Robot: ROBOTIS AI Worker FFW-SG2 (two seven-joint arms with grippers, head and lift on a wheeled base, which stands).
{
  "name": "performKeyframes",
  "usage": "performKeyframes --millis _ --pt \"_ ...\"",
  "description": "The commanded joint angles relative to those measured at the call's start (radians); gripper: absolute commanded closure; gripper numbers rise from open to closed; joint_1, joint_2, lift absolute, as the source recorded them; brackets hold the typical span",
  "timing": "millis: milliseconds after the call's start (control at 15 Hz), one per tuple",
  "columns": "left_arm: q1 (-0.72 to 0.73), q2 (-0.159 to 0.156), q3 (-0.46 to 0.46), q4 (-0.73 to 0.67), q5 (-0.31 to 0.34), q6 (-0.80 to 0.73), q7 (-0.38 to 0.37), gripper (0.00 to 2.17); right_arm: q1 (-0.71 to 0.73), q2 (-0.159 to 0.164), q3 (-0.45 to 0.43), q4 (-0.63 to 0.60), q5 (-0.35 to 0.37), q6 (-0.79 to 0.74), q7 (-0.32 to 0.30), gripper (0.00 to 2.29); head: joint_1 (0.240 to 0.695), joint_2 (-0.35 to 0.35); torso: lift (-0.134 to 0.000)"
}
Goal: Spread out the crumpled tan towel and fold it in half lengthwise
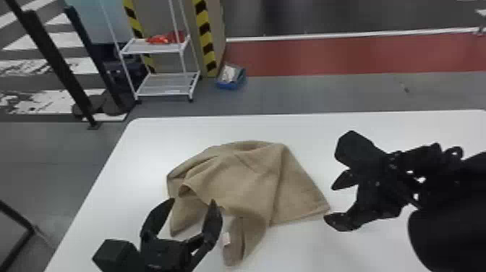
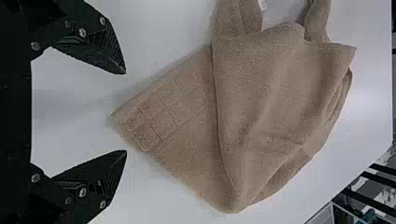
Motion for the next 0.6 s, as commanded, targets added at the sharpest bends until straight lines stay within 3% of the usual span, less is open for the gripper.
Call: performKeyframes --millis 0,333,533 --pt "-0.002 0.0 0.0 0.004 0.0 0.0 0.0 0.07 -0.012 0.004 0.022 0.034 0.015 -0.01 0.005 0.41 0.695 0.145 -0.124" --pt "-0.002 -0.002 0.002 0.011 0.0 -0.006 0.0 0.07 -0.048 0.039 0.055 0.122 0.038 -0.034 0.005 0.41 0.695 0.156 -0.124" --pt "0.001 -0.002 0.005 0.012 0.002 -0.015 0.0 0.07 -0.053 0.051 0.069 0.135 0.045 -0.04 0.005 0.53 0.695 0.174 -0.124"
